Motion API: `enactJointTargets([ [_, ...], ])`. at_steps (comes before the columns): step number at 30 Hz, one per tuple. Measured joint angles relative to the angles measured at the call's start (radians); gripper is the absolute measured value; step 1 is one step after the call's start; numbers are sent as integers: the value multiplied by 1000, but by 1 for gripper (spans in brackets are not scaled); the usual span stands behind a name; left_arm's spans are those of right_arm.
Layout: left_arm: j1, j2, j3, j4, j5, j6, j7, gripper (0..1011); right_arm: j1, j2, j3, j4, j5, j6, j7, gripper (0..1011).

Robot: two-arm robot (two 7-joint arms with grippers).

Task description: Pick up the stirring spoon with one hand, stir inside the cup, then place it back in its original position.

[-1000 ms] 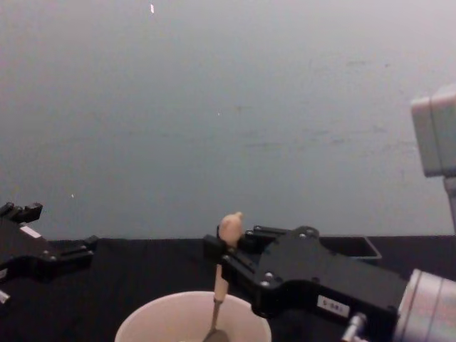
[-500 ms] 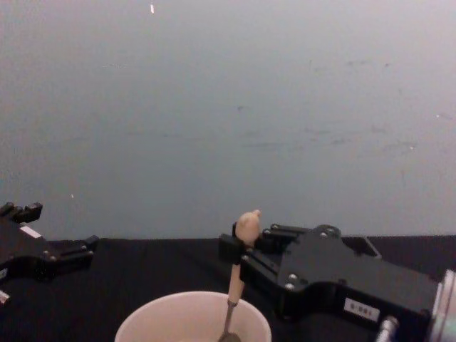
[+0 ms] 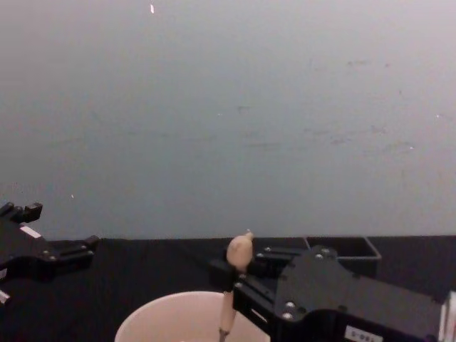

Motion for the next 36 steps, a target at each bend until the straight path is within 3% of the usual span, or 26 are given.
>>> enactJointTargets([
  [13, 0, 0, 0, 0, 0, 0, 0, 1001, 10, -12, -28, 4, 8, 5, 11, 174],
  [25, 0, 0, 0, 0, 0, 0, 0, 1001, 67, -70, -40, 78, -9, -1, -13, 174],
  [36, 0, 0, 0, 0, 0, 0, 0, 1001, 101, -100, -34, 128, -21, -9, -30, 174],
])
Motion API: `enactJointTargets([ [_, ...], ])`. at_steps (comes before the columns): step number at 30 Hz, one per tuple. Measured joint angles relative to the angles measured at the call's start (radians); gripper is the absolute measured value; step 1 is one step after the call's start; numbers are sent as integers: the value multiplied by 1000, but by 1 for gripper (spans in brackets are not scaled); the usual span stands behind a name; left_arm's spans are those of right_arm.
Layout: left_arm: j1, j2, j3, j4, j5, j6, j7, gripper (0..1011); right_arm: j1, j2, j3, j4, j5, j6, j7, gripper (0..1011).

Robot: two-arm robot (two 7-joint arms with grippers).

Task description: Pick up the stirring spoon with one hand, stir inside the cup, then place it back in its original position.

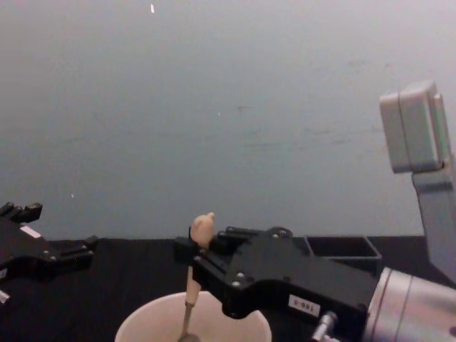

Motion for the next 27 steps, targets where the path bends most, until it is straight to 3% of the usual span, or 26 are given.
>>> enactJointTargets([
  [9, 0, 0, 0, 0, 0, 0, 0, 1001, 5, 0, 18, 10, -7, -5, -12, 174],
  [27, 0, 0, 0, 0, 0, 0, 0, 1001, -47, 56, 55, -55, 6, 3, -8, 174],
])
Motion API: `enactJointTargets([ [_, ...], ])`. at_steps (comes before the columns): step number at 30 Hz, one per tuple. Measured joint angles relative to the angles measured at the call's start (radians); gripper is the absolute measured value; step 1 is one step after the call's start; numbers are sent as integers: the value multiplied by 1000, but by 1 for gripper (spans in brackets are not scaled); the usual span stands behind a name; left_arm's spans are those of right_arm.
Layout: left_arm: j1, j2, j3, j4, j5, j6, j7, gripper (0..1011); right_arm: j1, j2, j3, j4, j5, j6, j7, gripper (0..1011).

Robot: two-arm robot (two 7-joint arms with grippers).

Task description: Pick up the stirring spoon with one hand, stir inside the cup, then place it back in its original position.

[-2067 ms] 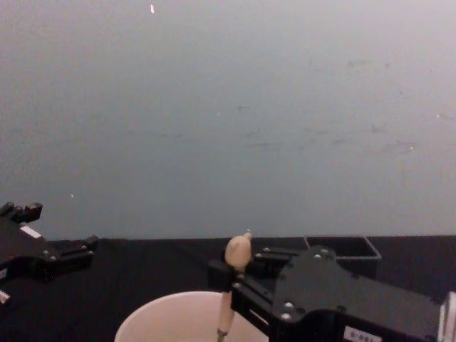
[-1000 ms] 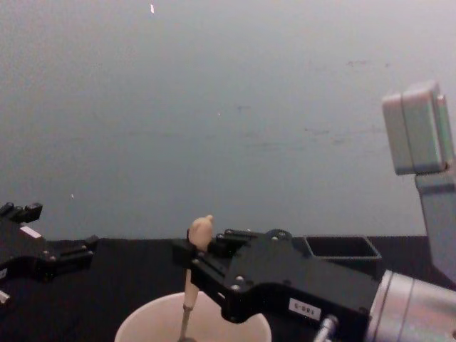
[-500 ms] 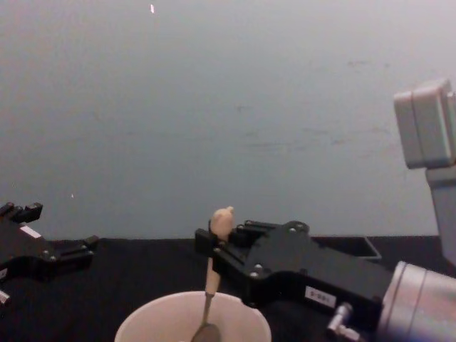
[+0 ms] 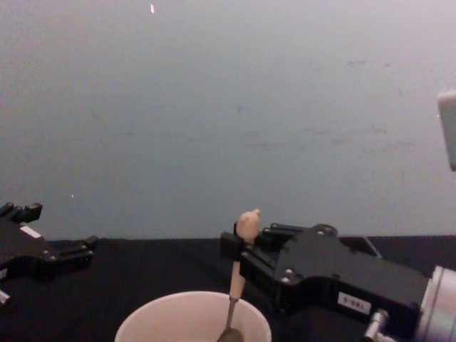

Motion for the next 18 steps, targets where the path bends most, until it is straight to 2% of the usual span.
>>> enactJointTargets([
  [7, 0, 0, 0, 0, 0, 0, 0, 1001, -22, 17, -5, -27, 7, 8, 13, 174],
  [18, 0, 0, 0, 0, 0, 0, 0, 1001, -37, 23, -27, -51, 19, 17, 32, 174],
])
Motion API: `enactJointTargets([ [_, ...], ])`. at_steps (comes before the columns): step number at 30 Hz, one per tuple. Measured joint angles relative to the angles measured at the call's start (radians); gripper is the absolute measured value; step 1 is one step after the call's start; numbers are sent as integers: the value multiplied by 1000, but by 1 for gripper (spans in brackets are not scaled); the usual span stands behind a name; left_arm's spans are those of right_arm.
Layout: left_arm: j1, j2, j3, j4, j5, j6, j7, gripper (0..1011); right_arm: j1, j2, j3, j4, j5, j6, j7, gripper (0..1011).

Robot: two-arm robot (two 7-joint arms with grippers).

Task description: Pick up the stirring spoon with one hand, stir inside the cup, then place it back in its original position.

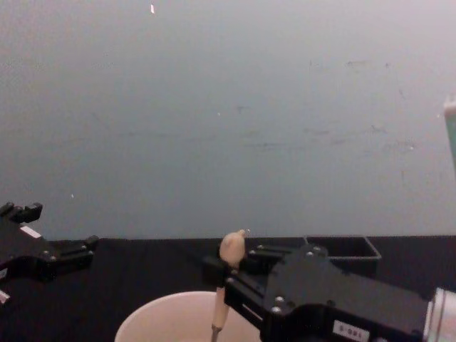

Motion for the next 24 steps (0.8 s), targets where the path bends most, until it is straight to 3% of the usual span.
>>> enactJointTargets([
  [24, 0, 0, 0, 0, 0, 0, 0, 1001, 78, -74, -33, 92, -26, -15, -19, 174],
])
